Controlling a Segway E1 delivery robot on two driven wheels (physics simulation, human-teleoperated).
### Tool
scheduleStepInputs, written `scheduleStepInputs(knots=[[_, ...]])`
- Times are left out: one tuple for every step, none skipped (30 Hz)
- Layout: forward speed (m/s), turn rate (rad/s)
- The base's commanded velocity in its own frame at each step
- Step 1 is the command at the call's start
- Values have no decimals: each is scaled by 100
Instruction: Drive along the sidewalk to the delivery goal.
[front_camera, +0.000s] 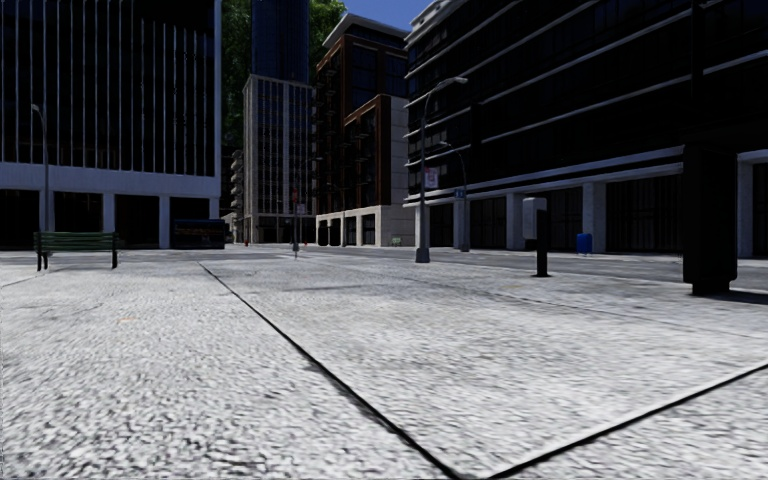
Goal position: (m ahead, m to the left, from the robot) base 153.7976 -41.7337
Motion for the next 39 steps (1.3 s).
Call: scheduleStepInputs(knots=[[200,0],[200,0],[200,0],[200,0],[200,0],[200,0],[200,0],[200,0],[200,0],[200,0],[200,0],[200,0],[200,0],[200,0],[200,0],[200,0],[200,0],[200,0],[200,0],[200,0],[200,0],[200,0],[200,0],[200,0],[200,0],[200,0],[200,0],[200,0],[200,0],[200,0],[200,0],[200,0],[200,0],[200,0],[200,0],[200,0],[200,0],[200,0],[200,0]])
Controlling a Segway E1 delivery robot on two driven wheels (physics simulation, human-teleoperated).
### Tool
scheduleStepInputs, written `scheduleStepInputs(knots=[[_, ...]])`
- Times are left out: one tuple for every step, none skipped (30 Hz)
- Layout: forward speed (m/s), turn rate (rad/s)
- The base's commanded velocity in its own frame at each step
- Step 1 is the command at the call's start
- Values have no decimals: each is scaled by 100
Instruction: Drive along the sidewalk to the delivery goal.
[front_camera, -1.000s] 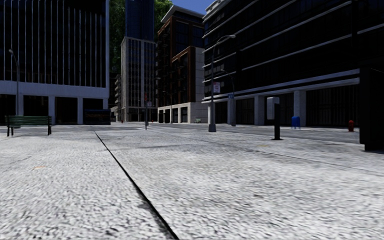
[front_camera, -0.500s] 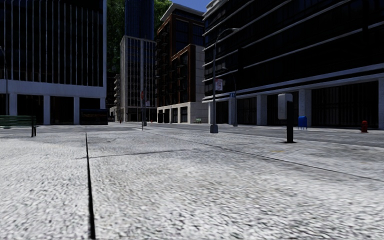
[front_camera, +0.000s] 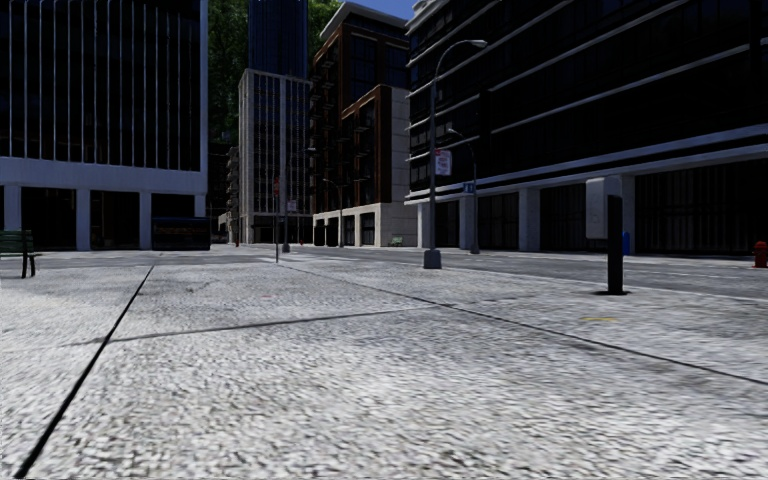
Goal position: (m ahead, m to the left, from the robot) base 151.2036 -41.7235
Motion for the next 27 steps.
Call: scheduleStepInputs(knots=[[200,0],[200,0],[200,0],[200,0],[200,0],[200,0],[200,0],[200,0],[200,0],[200,0],[200,0],[200,0],[200,0],[200,0],[200,0],[200,0],[200,0],[200,0],[200,0],[200,0],[200,0],[200,0],[200,0],[200,0],[200,0],[200,0],[200,0]])
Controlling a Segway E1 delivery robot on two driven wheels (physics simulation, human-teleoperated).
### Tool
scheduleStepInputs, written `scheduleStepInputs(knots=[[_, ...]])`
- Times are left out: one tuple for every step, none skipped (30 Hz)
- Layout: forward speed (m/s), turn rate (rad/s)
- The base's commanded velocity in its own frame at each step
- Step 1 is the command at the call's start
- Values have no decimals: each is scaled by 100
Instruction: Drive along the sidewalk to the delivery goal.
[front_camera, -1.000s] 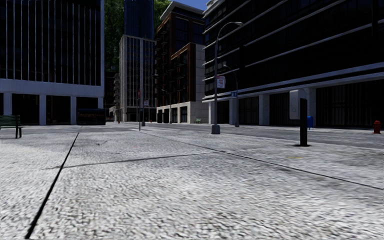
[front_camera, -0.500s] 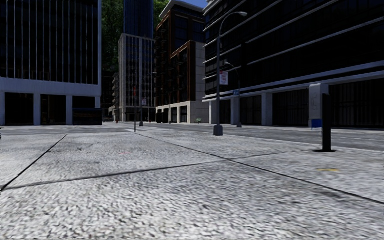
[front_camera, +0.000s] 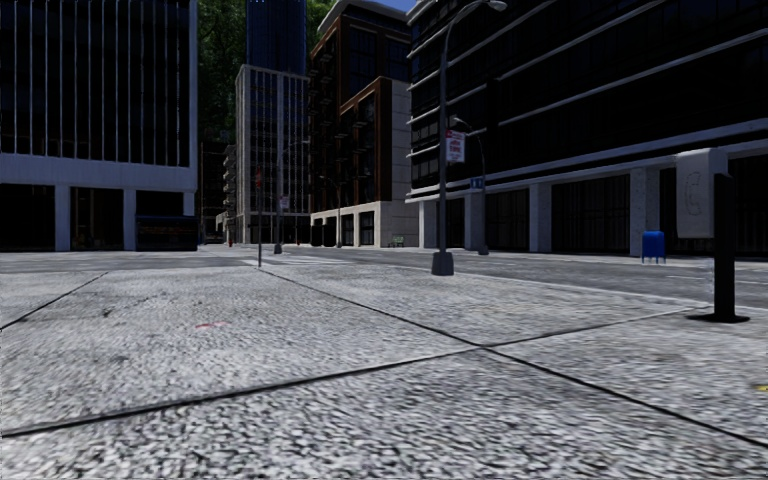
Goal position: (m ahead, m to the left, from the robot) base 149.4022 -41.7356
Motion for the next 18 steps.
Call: scheduleStepInputs(knots=[[200,0],[200,0],[200,0],[200,0],[200,0],[200,0],[200,0],[200,0],[200,0],[200,0],[200,0],[200,0],[200,0],[200,0],[200,0],[200,0],[200,0],[200,0]])
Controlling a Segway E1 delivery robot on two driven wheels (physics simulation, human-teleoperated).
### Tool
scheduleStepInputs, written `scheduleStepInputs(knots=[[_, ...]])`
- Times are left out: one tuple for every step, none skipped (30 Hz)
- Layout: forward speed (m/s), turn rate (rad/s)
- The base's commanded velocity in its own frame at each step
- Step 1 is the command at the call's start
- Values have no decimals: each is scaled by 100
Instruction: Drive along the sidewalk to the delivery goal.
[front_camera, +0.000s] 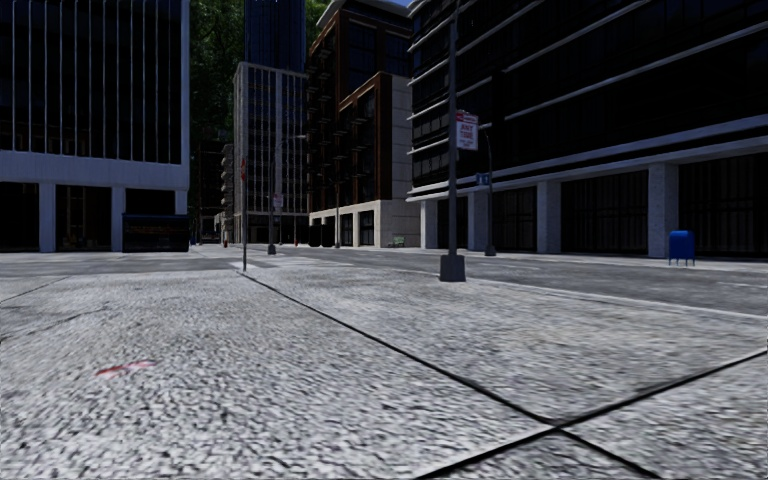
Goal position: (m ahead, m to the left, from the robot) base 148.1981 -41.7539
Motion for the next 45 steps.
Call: scheduleStepInputs(knots=[[200,0],[200,0],[200,0],[200,0],[200,0],[200,0],[200,0],[200,0],[200,0],[200,0],[200,0],[200,0],[200,0],[200,0],[200,0],[200,0],[200,0],[200,0],[200,0],[200,0],[200,0],[200,0],[200,0],[200,0],[200,0],[200,0],[200,0],[200,0],[200,0],[200,0],[200,0],[200,0],[200,0],[200,0],[200,0],[200,0],[200,0],[200,0],[200,0],[200,0],[200,0],[200,0],[200,0],[200,0],[200,0]])
